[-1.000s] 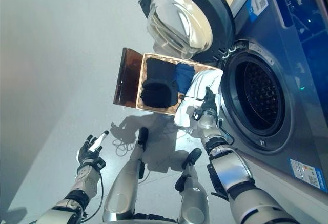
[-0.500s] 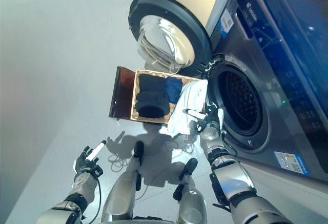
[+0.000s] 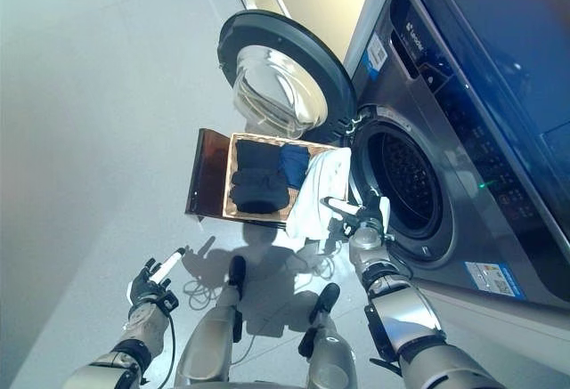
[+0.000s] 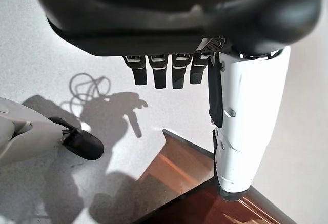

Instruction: Pick up the clothes and place them into the washing machine

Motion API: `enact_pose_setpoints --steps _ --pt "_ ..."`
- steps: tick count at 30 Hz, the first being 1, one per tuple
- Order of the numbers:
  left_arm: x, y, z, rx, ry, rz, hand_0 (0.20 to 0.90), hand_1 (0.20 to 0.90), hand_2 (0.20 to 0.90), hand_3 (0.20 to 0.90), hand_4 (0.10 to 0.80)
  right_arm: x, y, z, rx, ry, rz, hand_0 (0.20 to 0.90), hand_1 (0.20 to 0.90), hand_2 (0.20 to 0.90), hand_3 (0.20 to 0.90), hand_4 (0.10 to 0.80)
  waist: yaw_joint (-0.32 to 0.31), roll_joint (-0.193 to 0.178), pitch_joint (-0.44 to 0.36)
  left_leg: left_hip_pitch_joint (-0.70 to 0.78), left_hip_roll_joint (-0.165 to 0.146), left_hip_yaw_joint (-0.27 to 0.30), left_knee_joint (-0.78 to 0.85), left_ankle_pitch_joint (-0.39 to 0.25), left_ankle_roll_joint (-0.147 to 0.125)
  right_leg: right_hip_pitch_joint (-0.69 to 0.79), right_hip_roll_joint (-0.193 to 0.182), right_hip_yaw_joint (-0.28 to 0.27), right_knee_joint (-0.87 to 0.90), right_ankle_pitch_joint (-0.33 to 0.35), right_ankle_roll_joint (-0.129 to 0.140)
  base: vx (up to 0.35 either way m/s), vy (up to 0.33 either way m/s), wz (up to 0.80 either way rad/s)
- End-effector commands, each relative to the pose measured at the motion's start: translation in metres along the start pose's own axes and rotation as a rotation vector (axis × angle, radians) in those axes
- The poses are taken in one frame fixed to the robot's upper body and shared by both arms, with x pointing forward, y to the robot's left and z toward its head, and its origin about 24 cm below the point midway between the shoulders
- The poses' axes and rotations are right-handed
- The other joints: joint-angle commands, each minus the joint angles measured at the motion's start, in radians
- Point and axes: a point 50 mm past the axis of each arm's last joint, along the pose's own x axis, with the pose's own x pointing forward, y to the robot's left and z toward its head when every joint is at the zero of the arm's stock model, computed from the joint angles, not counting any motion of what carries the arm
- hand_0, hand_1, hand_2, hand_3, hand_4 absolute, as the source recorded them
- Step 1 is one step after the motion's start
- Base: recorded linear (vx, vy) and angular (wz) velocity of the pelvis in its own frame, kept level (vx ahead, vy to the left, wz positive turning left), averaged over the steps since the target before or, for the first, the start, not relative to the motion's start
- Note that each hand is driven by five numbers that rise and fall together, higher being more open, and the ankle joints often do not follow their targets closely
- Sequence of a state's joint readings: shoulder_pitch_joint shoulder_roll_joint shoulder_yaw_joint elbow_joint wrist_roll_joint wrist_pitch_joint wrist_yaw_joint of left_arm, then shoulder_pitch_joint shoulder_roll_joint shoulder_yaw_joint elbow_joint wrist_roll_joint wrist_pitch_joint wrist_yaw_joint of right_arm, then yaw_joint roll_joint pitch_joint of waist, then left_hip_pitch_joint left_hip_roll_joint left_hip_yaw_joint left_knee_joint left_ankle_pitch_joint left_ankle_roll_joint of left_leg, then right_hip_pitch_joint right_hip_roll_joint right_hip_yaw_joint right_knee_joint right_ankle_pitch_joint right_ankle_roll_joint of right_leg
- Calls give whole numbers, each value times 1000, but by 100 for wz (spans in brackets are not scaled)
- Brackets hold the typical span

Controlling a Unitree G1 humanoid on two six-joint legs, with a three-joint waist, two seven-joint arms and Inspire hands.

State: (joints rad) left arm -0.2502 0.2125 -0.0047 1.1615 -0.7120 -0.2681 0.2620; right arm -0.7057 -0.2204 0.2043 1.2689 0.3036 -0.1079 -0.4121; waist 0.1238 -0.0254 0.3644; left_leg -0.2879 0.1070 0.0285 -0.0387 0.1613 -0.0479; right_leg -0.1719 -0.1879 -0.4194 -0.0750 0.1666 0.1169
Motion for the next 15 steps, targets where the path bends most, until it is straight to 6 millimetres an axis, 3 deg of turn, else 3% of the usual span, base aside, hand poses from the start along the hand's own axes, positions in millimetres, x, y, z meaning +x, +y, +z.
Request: enact_pose_setpoints --steps 1,7,15 --pt "4 3 21 -5 -88 12 900 900 900 900 800 7 -7 47 28 -167 -31 900 900 900 900 800 13 17 45 -20 -5 -43 6 -17 -70 34 -76 15 115 -105 92 0 0 0" --pt "2 -9 24 -10 -114 -41 900 900 900 900 800 6 -4 52 19 -193 -16 900 900 900 900 800 17 34 62 -43 -12 -56 -7 -3 -69 15 -75 13 118 -106 92 4 -2 3" --pt "-2 -17 28 -35 -142 -82 900 900 900 900 800 4 2 83 17 -286 6 900 900 900 900 800 19 54 98 -78 -20 -54 -18 11 -66 -29 -82 14 122 -93 94 -3 2 0"
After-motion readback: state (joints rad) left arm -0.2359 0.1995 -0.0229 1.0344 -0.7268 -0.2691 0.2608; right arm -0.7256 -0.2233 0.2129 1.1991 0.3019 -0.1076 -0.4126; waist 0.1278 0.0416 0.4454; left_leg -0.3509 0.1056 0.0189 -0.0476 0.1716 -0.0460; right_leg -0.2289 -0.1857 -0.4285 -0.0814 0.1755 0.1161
